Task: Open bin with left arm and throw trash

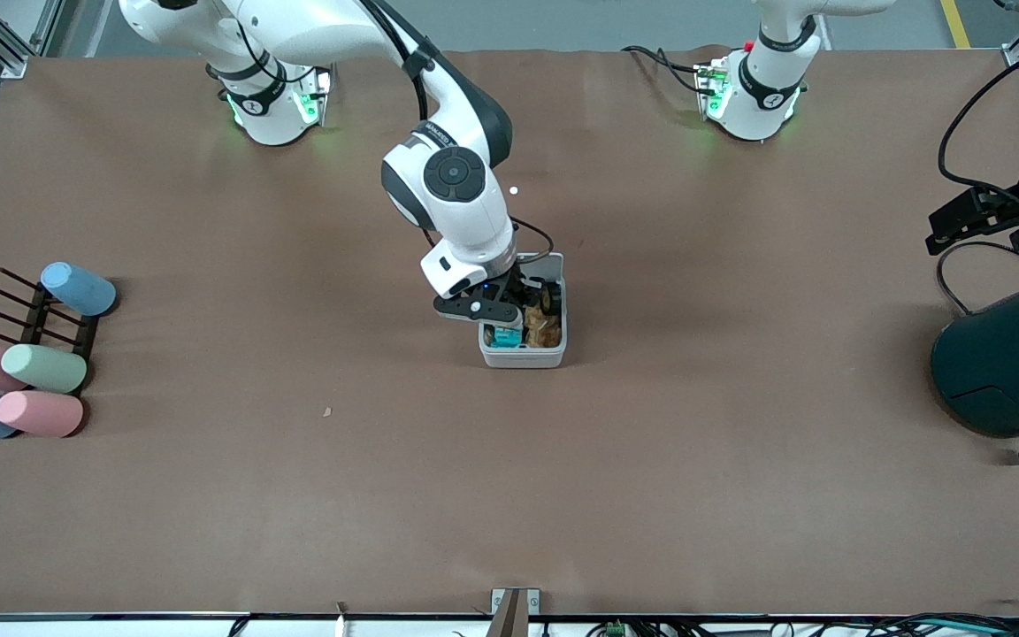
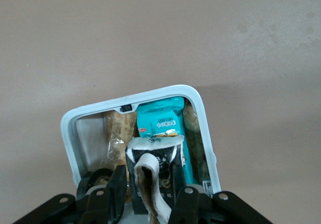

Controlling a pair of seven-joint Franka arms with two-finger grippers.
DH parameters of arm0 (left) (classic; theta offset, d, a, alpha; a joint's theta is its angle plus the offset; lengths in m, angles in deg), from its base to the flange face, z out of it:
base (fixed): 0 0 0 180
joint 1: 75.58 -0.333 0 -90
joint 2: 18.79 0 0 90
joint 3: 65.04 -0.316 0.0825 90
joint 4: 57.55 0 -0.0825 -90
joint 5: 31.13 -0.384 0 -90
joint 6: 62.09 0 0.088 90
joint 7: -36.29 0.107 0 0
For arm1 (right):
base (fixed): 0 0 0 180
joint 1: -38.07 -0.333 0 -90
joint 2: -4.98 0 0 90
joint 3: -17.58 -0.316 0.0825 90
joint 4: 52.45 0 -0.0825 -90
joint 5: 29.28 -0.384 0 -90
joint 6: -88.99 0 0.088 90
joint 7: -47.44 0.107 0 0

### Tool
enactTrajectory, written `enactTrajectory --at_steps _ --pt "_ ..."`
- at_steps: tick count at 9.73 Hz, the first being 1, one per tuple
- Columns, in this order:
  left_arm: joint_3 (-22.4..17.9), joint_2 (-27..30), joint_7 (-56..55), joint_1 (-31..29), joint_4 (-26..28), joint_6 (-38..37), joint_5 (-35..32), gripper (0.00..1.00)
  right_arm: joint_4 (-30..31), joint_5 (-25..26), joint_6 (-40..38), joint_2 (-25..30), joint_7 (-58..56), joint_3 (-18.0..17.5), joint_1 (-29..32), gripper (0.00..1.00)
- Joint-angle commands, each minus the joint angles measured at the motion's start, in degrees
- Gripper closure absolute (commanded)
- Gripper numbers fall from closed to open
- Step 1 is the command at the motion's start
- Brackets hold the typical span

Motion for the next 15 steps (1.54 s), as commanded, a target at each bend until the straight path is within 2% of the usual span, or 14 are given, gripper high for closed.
enactTrajectory --at_steps 1,5,8,9,11,15 --pt "-0.10 -0.59 0.78 -0.12 -1.47 -1.05 0.41 0.00 -0.08 -0.26 -3.60 3.66 -0.08 -0.12 0.93 0.55" --pt "-0.10 -0.85 0.78 -0.12 -1.47 -1.13 0.41 0.00 -0.08 -0.26 -19.04 16.56 -3.40 -0.11 13.37 0.53" --pt "-0.10 -0.76 0.87 -0.21 -1.47 -1.13 0.41 0.00 -0.08 -1.66 -29.33 23.34 -17.86 -0.11 25.41 0.49" --pt "-0.10 -0.76 0.87 -0.56 -1.47 -1.13 0.41 0.00 -0.08 -2.97 -32.85 25.45 -24.54 -0.03 29.54 0.41" --pt "-0.02 -0.85 0.87 -1.71 -1.47 -1.05 0.50 0.00 -0.26 -3.16 -38.84 28.35 -36.24 -0.03 35.88 0.03" --pt "-0.02 -0.85 0.87 -1.71 -1.47 -1.05 0.50 0.00 -0.17 -2.81 -45.62 33.19 -51.64 0.15 43.54 0.00"
